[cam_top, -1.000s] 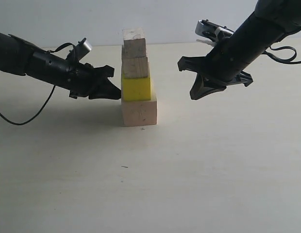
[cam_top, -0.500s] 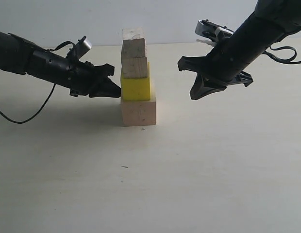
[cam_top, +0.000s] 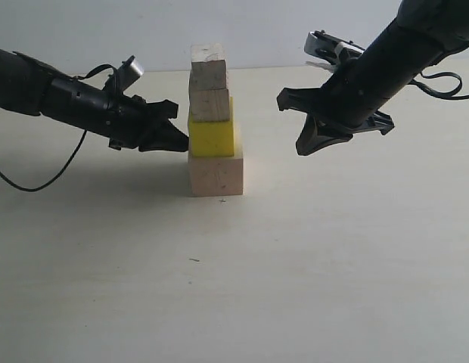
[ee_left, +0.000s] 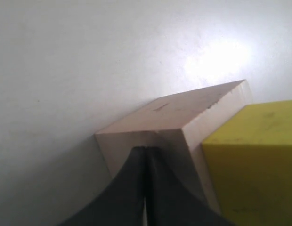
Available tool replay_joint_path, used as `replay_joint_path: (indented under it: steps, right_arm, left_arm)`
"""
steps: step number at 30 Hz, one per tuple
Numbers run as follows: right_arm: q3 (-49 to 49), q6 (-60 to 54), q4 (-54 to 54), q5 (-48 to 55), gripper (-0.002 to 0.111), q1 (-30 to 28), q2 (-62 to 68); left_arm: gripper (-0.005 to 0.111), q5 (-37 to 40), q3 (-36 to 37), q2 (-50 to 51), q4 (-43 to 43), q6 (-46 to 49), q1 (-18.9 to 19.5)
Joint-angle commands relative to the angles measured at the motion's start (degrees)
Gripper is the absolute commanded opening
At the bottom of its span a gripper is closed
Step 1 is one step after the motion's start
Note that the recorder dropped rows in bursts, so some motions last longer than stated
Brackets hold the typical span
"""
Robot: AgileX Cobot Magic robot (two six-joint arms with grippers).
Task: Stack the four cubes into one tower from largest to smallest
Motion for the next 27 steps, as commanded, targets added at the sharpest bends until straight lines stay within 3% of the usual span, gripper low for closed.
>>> replay_joint_path:
  steps: [1, 27]
  right_arm:
    - [0.2, -0.2, 0.3, -0.1, 0.0, -0.3, -0.5]
    - [0.2, -0.2, 0.3, -0.2, 0.0, -0.3, -0.5]
  left_arm:
    - [0.0, 0.0, -0.5, 0.2, -1.1, 1.2, -0.2]
    - [0.0, -0.9, -0.5, 0.2, -2.0, 2.6, -0.2]
